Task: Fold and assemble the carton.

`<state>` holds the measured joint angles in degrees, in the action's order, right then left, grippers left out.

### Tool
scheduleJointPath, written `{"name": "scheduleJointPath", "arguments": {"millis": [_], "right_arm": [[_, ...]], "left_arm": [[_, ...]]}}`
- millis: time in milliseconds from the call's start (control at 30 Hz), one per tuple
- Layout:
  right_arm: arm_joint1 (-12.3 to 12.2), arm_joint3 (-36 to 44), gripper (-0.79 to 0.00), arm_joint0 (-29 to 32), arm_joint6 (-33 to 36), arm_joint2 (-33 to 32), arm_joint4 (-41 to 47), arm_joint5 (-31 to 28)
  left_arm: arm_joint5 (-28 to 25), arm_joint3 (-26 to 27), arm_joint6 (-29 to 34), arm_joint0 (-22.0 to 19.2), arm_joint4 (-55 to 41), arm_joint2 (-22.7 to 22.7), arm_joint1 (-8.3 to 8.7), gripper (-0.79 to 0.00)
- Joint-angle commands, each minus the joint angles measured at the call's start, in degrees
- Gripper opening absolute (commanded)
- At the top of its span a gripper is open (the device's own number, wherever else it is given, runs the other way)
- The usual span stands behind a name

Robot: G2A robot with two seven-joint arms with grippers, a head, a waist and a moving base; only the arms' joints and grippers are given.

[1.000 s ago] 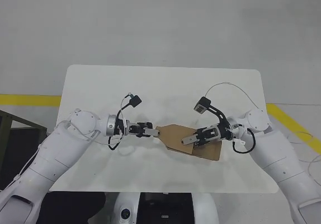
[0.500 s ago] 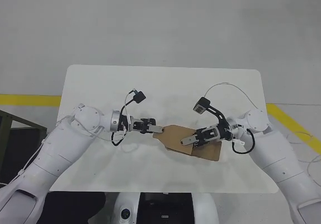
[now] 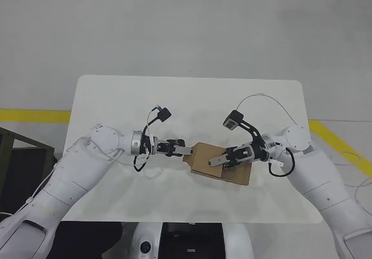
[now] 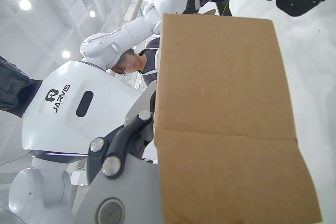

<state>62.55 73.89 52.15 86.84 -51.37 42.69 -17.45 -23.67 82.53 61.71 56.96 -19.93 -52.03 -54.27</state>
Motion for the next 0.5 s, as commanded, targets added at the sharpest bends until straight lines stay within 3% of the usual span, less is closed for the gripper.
{"name": "scheduleJointPath", "arguments": {"millis": [0,467], "right_arm": [[0.01,-0.02,-0.785,0.07,0.0,-0.06,-0.03,-0.01],[0.25,0.36,-0.785,0.4,0.29,-0.6,1.28,0.28]], "left_arm": [[-0.1,0.3,0.13,0.11,0.32,-0.38,0.05,0.0],[-0.71,0.88,1.41,2.05,1.43,-0.69,-0.05,0.0]]}}
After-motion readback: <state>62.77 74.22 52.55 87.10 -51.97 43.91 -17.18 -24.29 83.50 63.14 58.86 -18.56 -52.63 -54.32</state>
